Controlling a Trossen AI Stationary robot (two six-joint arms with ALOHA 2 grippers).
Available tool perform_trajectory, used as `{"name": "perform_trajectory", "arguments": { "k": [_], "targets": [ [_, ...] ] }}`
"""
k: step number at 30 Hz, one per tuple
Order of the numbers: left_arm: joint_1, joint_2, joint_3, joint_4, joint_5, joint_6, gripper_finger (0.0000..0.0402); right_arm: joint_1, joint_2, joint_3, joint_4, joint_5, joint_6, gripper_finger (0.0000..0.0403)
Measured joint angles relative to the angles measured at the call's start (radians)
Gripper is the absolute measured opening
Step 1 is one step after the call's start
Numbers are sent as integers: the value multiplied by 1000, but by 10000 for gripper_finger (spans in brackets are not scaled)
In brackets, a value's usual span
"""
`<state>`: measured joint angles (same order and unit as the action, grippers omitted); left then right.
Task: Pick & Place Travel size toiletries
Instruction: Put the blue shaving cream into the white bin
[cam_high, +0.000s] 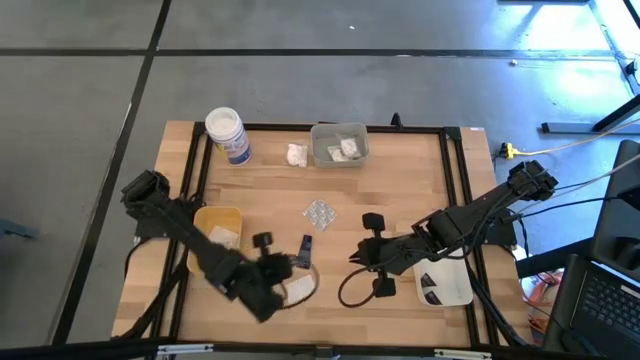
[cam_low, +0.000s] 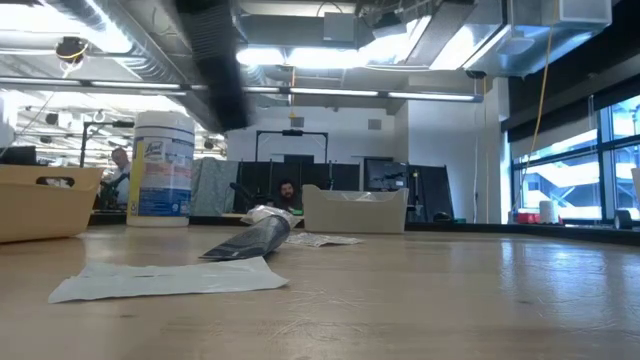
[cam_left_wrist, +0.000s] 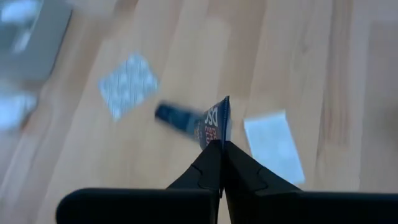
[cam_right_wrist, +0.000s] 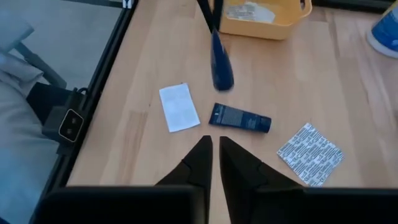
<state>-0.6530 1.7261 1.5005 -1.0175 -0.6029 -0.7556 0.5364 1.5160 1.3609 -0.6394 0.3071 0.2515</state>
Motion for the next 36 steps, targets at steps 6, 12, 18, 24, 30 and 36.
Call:
{"name": "perform_trajectory", "arguments": {
  "k": [6, 12, 18, 24, 30, 36],
  "targets": [
    [119, 0, 45, 160, 65, 228, 3, 0, 0, 0, 12, 40, -51, 81],
    [187, 0, 58, 315, 147, 365, 3, -8, 1, 0, 24, 52, -59, 131],
    [234, 0, 58, 418, 201, 446, 3, -32, 1, 0, 69, 52, -78, 163],
    [259, 0, 58, 459, 232, 470, 3, -51, 1, 0, 77, 52, -81, 179],
    [264, 0, 58, 525, 234, 516, 3, -63, 1, 0, 88, 51, -78, 171],
    [270, 0, 58, 524, 230, 531, 3, -64, 1, 0, 88, 31, -78, 127]
  ]
}}
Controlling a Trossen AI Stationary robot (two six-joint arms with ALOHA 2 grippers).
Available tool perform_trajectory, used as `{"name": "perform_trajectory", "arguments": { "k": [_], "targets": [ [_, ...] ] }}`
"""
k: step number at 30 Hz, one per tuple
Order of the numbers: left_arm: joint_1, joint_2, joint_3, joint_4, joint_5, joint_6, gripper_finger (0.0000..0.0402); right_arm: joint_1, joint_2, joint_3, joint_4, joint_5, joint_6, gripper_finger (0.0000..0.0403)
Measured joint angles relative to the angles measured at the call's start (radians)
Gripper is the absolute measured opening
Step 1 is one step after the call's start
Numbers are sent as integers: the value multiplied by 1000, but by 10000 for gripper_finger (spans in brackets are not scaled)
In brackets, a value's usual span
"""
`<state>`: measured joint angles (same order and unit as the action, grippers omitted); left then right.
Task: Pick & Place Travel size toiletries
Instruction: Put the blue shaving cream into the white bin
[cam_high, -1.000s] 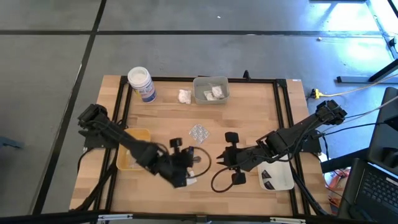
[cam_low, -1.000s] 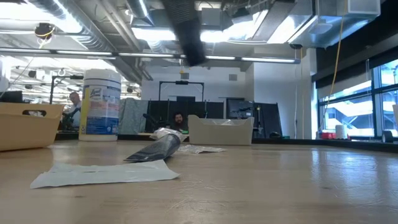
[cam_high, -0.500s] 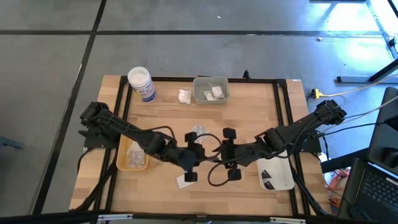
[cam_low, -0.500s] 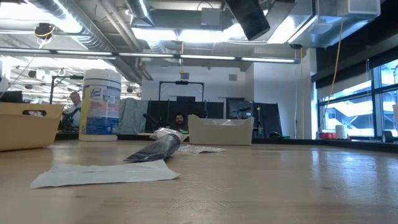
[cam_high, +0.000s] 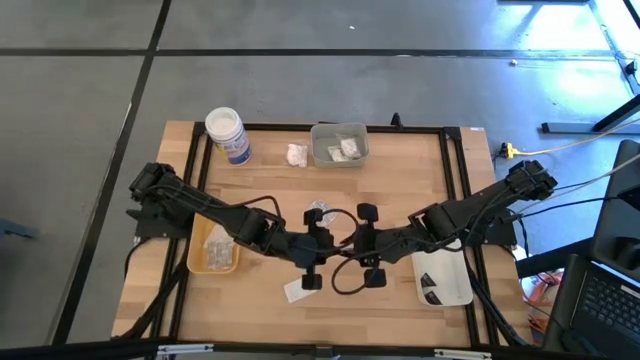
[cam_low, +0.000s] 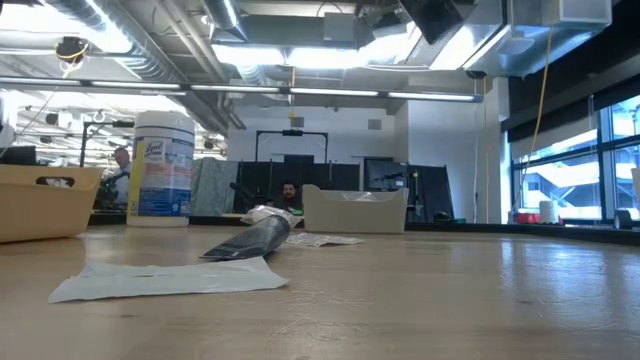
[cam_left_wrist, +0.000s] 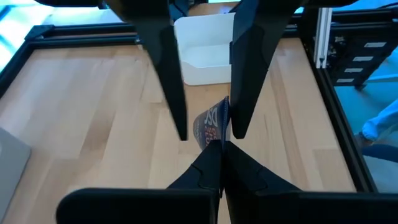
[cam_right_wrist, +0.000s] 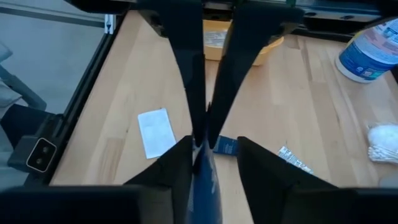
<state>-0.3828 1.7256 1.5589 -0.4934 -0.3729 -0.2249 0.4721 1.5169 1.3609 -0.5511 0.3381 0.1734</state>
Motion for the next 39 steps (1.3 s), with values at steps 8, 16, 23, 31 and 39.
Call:
{"name": "perform_trajectory", "arguments": {
  "k": [8, 16, 23, 31, 39],
  "targets": [
    [2, 0, 0, -11, -2, 2, 3, 0, 0, 0, 8, -14, -3, 54],
    [2, -2, 2, -22, 5, 1, 3, -1, 1, -1, 27, -18, -6, 32],
    [2, 0, 2, -35, 10, 0, 3, -10, 0, 0, 55, -13, 0, 73],
    [2, 0, 2, -28, 11, 0, 3, -10, 0, 0, 49, -13, 0, 103],
    [1, 0, 2, -27, 11, 0, 3, -10, 0, 0, 39, -14, 6, 114]
  ]
}}
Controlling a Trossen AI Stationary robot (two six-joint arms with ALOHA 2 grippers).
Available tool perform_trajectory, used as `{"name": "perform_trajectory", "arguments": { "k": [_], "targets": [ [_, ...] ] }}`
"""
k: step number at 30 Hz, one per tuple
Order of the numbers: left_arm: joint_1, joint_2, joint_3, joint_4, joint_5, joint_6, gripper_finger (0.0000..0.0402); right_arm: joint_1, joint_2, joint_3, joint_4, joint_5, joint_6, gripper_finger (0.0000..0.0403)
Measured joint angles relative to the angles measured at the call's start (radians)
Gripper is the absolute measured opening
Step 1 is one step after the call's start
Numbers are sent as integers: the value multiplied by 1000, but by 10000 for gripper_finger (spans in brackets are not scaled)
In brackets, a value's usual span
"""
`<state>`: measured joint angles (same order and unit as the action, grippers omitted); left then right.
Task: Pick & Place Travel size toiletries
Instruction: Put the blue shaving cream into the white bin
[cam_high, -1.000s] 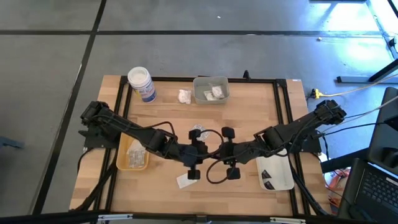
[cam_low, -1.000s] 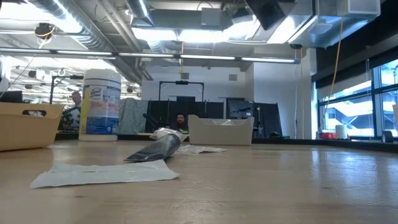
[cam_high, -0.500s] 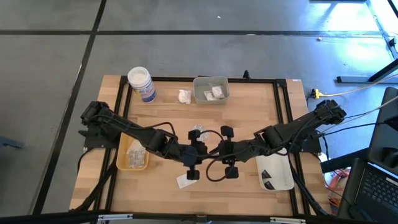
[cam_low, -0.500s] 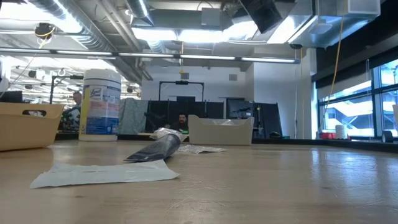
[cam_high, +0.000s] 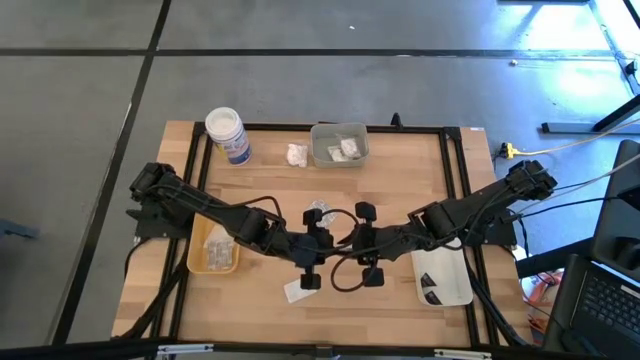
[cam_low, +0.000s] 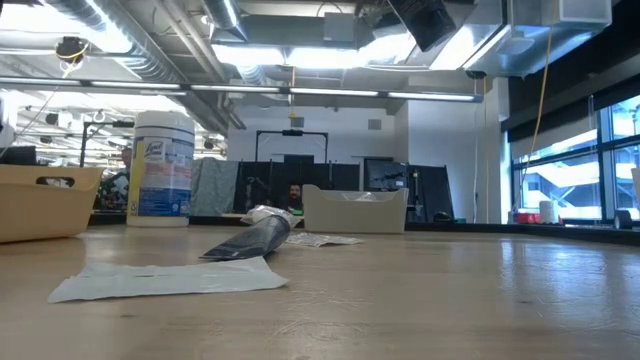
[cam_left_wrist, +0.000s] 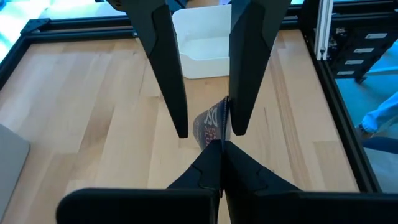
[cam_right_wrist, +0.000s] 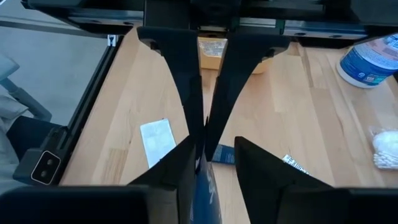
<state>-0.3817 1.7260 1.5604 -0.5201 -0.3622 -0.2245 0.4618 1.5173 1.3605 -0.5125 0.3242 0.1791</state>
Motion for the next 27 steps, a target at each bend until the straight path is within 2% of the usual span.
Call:
{"name": "perform_trajectory", "arguments": {
  "k": [5, 13, 27],
  "targets": [
    [0, 0, -1, 0, -4, 1, 3, 0, 0, 0, -13, -4, 3, 90],
    [0, 0, -2, 2, -3, 2, 3, 0, 0, 0, -34, -46, 29, 13],
    [0, 0, -2, 9, -2, 6, 6, 0, -1, 1, -34, -52, 8, 2]
  ]
}}
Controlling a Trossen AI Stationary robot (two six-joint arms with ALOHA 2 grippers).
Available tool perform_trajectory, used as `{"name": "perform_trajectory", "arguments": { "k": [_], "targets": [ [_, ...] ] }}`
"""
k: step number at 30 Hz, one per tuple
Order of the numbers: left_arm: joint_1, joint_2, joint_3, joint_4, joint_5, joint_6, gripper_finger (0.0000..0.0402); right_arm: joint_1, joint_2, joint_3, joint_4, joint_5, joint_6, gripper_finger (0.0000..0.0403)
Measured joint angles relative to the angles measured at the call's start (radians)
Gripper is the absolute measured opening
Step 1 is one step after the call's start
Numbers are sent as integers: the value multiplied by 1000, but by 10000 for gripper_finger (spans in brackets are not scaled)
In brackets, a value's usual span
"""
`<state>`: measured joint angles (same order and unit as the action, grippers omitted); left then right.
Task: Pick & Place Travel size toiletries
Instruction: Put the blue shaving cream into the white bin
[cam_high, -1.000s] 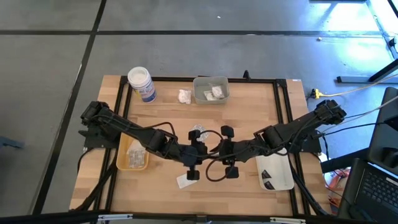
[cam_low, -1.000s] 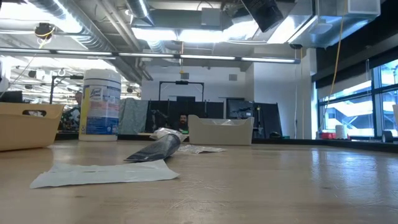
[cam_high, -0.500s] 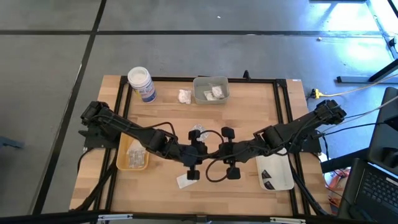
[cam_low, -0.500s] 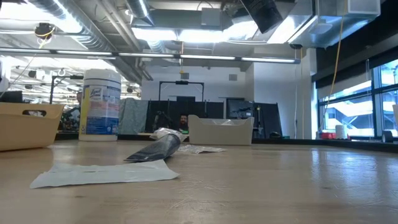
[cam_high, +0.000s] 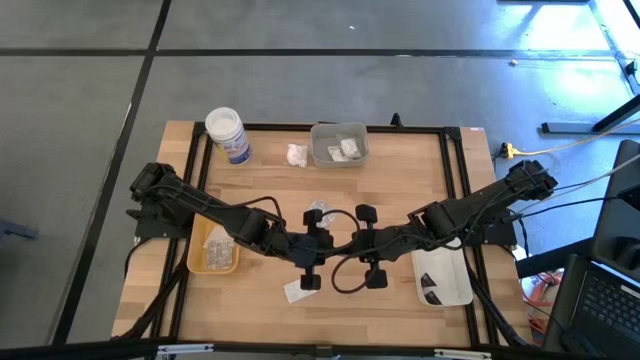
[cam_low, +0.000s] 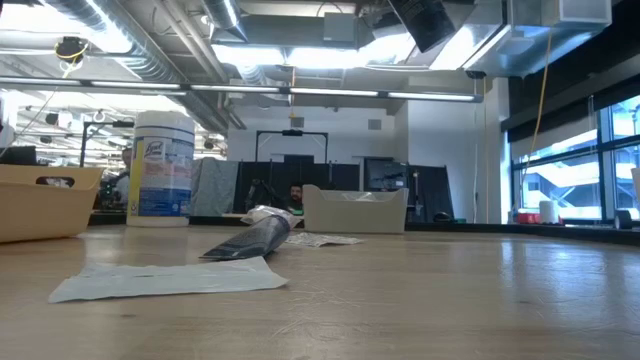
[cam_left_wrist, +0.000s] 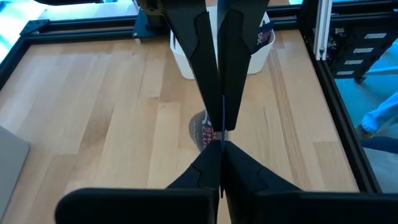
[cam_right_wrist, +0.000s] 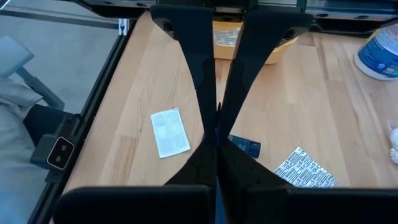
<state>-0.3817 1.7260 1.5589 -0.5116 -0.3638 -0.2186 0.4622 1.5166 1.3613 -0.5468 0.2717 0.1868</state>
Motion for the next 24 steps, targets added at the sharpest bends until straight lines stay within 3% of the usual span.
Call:
{"name": "perform_trajectory", "arguments": {
  "k": [5, 12, 16, 24],
  "targets": [
    [-2, 0, 0, 13, -6, 30, 36, 0, 0, 0, -7, -8, -13, 2],
    [-19, -29, 0, -27, -11, 50, 128, 30, -33, 0, -120, -39, -8, 1],
    [-37, -90, 0, -97, -15, 42, 162, 99, -92, 0, -198, 36, 67, 1],
    [-132, -152, 0, -121, -204, 57, 171, 327, -177, 0, -284, 313, 235, 0]
  ]
}}
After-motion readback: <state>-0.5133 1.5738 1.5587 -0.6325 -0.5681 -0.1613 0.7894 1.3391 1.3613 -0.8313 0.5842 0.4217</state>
